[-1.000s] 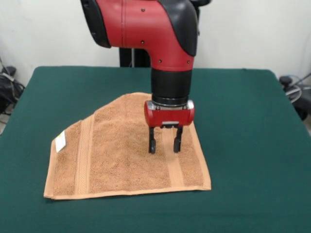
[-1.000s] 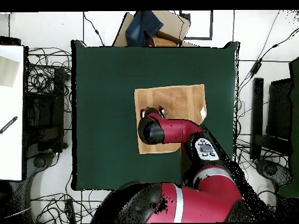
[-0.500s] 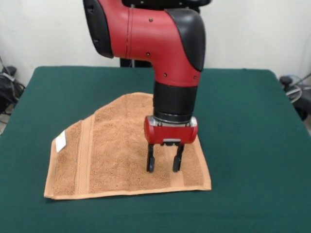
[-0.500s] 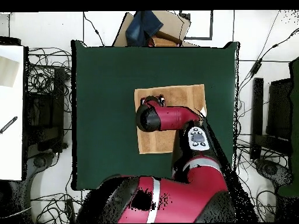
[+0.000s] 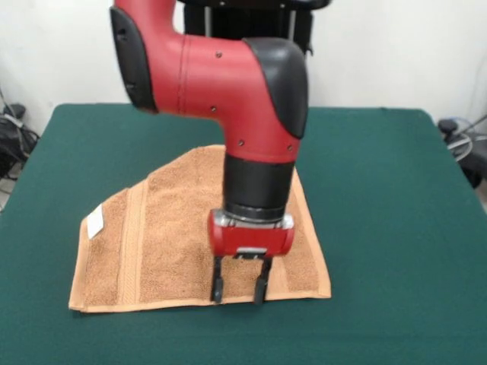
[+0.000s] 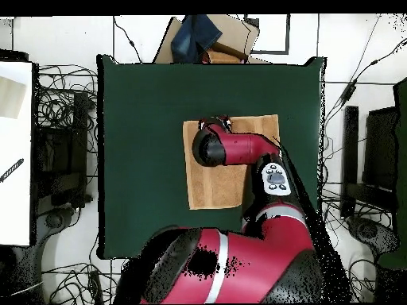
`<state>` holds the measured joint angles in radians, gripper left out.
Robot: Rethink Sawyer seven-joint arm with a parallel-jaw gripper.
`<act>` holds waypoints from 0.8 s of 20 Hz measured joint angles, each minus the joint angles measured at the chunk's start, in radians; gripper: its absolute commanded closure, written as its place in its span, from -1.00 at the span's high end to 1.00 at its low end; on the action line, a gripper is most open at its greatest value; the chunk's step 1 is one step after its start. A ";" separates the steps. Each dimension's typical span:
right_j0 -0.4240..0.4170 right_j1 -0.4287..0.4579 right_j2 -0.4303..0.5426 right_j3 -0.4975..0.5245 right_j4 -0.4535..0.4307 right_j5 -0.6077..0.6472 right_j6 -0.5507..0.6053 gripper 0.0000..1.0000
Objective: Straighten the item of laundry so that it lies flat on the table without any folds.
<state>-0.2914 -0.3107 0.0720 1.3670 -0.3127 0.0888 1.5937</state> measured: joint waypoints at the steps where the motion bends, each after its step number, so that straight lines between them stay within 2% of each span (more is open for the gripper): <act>1: -0.006 0.003 0.005 -0.004 0.000 0.002 0.000 1.00; 7: -0.106 0.027 0.105 -0.029 0.000 0.049 0.000 1.00; 8: -0.141 0.026 0.147 -0.029 0.000 0.083 -0.001 1.00; 16: -0.187 0.009 0.204 -0.026 -0.001 0.187 -0.004 1.00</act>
<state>-0.4786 -0.3014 0.2761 1.3406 -0.3136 0.2754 1.5900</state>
